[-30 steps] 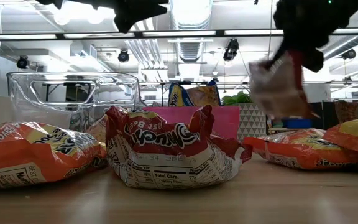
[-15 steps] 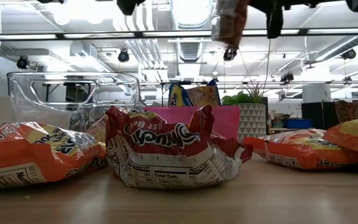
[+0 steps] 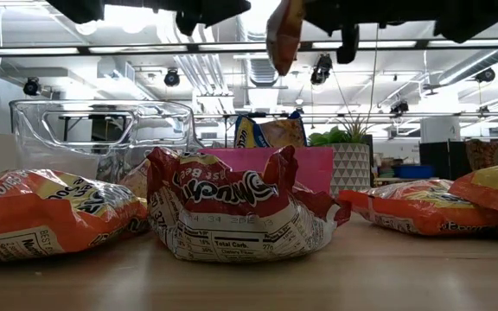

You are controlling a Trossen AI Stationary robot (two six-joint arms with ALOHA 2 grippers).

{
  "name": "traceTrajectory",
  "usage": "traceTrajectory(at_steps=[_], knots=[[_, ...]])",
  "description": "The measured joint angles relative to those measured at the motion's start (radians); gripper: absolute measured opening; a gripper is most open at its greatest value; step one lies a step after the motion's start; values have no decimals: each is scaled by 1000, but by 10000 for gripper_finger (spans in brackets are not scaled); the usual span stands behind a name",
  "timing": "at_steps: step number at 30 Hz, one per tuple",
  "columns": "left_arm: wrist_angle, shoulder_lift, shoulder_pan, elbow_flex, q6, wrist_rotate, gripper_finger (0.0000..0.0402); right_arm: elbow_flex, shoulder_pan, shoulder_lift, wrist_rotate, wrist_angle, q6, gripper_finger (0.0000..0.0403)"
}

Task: Sort Maruchan noodles
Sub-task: Put the red noodle pack into the transparent bin

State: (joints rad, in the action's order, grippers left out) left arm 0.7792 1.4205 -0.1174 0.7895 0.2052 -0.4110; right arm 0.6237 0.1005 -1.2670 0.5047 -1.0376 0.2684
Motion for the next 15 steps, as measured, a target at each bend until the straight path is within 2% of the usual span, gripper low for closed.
traceTrajectory(at_steps=[4,9,15], knots=[[33,43,0,0,-3,-67,274,39,-18,-43,-4,1,-11,13],[56,92,0,0,7,-96,274,98,-25,-98,-5,-1,-45,13],[61,129,-12,22,91,-207,274,162,-34,-147,1,-1,-60,13]])
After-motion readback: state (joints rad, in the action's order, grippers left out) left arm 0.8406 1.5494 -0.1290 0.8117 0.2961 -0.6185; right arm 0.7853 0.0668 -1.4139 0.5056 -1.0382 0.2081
